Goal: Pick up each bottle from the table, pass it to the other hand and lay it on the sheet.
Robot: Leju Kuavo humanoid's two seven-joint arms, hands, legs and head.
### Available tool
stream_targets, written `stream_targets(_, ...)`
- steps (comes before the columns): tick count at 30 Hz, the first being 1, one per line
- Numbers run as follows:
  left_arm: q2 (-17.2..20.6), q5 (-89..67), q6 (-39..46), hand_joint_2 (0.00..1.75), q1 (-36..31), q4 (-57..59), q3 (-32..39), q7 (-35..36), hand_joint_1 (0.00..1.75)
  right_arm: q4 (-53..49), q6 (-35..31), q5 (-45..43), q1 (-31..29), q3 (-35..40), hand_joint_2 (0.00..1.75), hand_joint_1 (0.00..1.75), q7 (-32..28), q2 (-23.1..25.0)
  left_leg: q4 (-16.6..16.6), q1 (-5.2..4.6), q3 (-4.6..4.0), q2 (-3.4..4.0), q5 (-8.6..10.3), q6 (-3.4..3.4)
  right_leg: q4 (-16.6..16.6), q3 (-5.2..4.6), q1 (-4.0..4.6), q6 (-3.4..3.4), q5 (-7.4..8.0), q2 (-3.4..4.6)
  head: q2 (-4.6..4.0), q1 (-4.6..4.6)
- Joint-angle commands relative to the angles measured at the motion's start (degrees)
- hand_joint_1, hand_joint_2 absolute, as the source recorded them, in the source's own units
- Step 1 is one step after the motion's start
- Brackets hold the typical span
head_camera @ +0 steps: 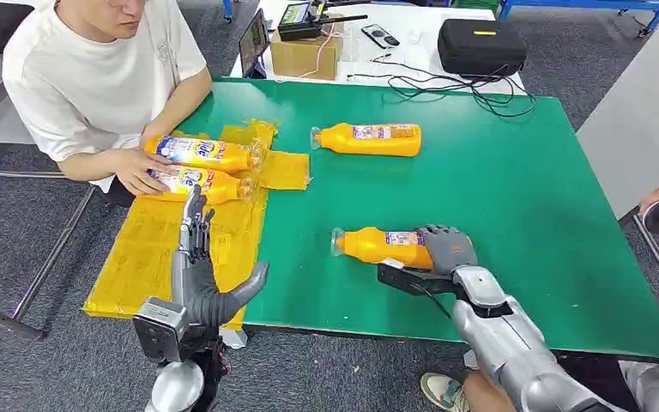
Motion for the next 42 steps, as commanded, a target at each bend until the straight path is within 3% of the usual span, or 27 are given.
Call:
stream_targets(1,2.59,-0.94,0.36,1.75,-0.47,2.4,-1.55,-1.41,0.0,-9.24,5.26,-18.86,11.72,-8.54,1.75,1.75,-17.25,-3.61,-0.14,0.1,0.28,-0.32,0.0,-0.06,-0.2,0.41,0.11,-0.12,-0.08,-0.36,0.0,0.0)
stream_targets(4,2.8,-0.92,0.28,1.75,-0.37,2.12,-1.83,-1.51,0.0,-11.46,4.34,-21.48,12.71,-9.47,1.75,1.75,-19.06,-3.24,-0.16,0.12,0.38,0.0,-0.14,-0.11,-0.22,0.5,0.16,-0.22,-0.05,-0.09,0.0,0.04)
stream_targets(8,2.22,8.2,-8.0,1.75,2.0,1.75,-2.12,-0.4,0.0,-28.12,1.99,-33.36,21.42,-15.71,1.75,1.75,-27.17,0.5,-0.12,0.09,0.47,0.04,-0.24,-0.09,-0.14,0.46,0.14,-0.13,-0.08,-0.04,0.0,0.0)
stream_targets(9,2.15,8.4,-8.07,1.75,2.16,2.29,-2.29,-0.81,0.0,-29.96,1.97,-33.5,22.2,-15.6,1.75,1.75,-26.57,0.68,-0.08,0.1,0.42,0.08,-0.23,-0.08,-0.1,0.43,0.16,-0.11,-0.1,0.02,0.0,0.02)
stream_targets(19,2.12,8.43,-8.02,1.75,1.96,2.57,-2.29,-0.96,0.0,-29.98,2.06,-33.48,22.02,-15.59,1.75,1.75,-26.32,0.47,-0.03,0.05,-0.11,0.15,-0.27,-0.04,0.01,-0.02,0.09,-0.11,-0.13,0.14,0.0,0.0)
stream_targets(20,1.46,24.47,-19.73,1.75,2.45,3.5,-1.56,4.46,0.0,-31.01,0.45,-37.16,22.5,-17.16,1.75,1.75,-31.51,1.68,-0.04,0.04,-0.14,0.17,-0.27,-0.04,-0.02,-0.05,0.08,-0.1,-0.11,0.15,0.0,0.0)
stream_targets(24,2.08,23.03,-17.61,1.75,4.35,6.79,-5.32,-0.85,0.0,-40.64,-3.48,-40.21,26.02,-18.27,1.75,1.75,-33.95,4.13,-0.08,-0.05,-0.24,0.03,-0.22,-0.04,-0.01,-0.15,-0.04,-0.09,-0.12,0.05,0.0,0.0)
stream_targets(26,3.36,12.76,-10.27,1.75,5.45,5.5,-8.3,-5.41,0.0,-45.03,-6.04,-42.53,27.8,-19.95,1.75,1.75,-34.93,6.04,-0.07,-0.02,-0.22,0.18,-0.28,-0.06,0.01,-0.18,0.0,-0.12,-0.15,0.17,0.0,0.0)
stream_targets(28,4.67,8.84,-9.23,1.75,5.92,5.29,-11.95,-3.96,0.0,-47.96,-4.03,-45.82,29.58,-20.51,1.75,1.75,-34.76,6.83,-0.06,0.01,-0.19,0.17,-0.32,-0.08,0.02,-0.15,0.03,-0.16,-0.19,0.11,0.0,0.0)
stream_targets(33,4.78,10.94,-9.9,1.75,2.45,14.01,-16.14,-3.04,0.0,-44.09,-2.27,-43.73,27.49,-16.92,1.75,1.75,-37.55,7.2,-0.12,0.03,-0.11,0.07,-0.3,-0.07,-0.1,-0.02,0.06,-0.15,-0.19,0.04,0.0,0.0)
stream_targets(34,4.72,11.54,-10.53,1.75,1.97,14.56,-16.63,-3.33,0.0,-43.58,-3.21,-42.66,27.01,-16.16,1.75,1.75,-37.99,7.49,-0.1,0.09,0.2,0.15,-0.46,-0.13,-0.12,0.29,0.13,-0.29,-0.31,0.08,0.0,-0.02)
stream_targets(37,4.67,11.92,-11.23,1.75,0.65,15.13,-18.06,-3.33,0.0,-41.52,-4.95,-41.37,25.23,-14.12,1.75,1.75,-37.8,8.73,-0.09,0.04,-0.06,0.22,-0.31,-0.09,-0.07,0.0,0.07,-0.2,-0.15,0.14,0.0,0.0)
stream_targets(39,5.6,6.56,-9.06,1.75,-0.06,14.68,-19.97,-3.24,0.0,-40.6,-9.68,-38.07,24.21,-12.99,1.75,1.75,-37.97,8.98,-0.03,0.05,-0.26,0.38,-0.29,-0.08,0.0,-0.26,0.06,-0.16,-0.07,0.33,0.0,-0.02)
stream_targets(42,5.41,6.57,-10.6,1.75,-0.15,14.2,-19.54,-1.27,0.0,-39.27,-8.83,-38.89,22.45,-11.19,1.75,1.75,-36.97,9.77,-0.01,0.08,-0.14,0.36,-0.34,-0.1,0.02,-0.13,0.1,-0.23,-0.15,0.28,0.0,0.0)
